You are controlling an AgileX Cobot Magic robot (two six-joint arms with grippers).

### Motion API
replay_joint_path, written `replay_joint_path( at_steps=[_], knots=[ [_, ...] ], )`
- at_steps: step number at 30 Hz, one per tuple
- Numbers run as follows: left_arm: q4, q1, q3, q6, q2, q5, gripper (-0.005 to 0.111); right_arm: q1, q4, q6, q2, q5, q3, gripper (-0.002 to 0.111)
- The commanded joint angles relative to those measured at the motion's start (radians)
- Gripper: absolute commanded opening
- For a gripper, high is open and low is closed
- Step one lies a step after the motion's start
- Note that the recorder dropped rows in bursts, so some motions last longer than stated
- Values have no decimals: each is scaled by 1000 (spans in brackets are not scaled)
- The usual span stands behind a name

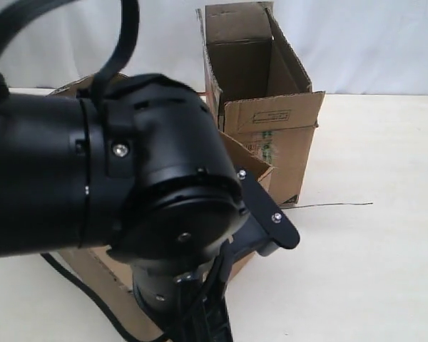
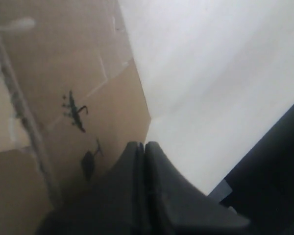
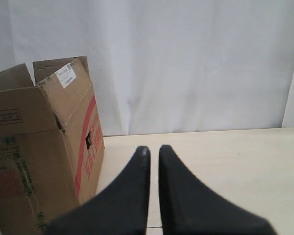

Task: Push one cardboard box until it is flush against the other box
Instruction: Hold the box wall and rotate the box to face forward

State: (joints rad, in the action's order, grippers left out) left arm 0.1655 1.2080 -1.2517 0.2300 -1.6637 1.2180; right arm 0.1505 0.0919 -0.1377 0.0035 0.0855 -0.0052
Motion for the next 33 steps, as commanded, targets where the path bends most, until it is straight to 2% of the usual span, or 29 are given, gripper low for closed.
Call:
replay_joint_path(
  at_steps=[1, 10, 19, 24, 29, 33],
  knots=[
    [5, 2, 31, 10, 4, 3, 0, 4, 1, 5, -4, -9, 5, 5],
    [47, 2, 31, 0, 9, 3, 0, 4, 1, 5, -4, -9, 5, 5],
    [73, -5, 41, -19, 121, 3, 0, 4, 1, 5, -4, -9, 5, 5],
    [49, -33, 41, -19, 126, 3, 0, 4, 1, 5, -4, -9, 5, 5],
    [-78, -33, 41, -79, 122, -58, 0, 4, 1, 5, -4, -9, 5, 5],
    [-25, -40, 41, -79, 115, 3, 0, 4, 1, 5, -4, -9, 5, 5]
  ],
)
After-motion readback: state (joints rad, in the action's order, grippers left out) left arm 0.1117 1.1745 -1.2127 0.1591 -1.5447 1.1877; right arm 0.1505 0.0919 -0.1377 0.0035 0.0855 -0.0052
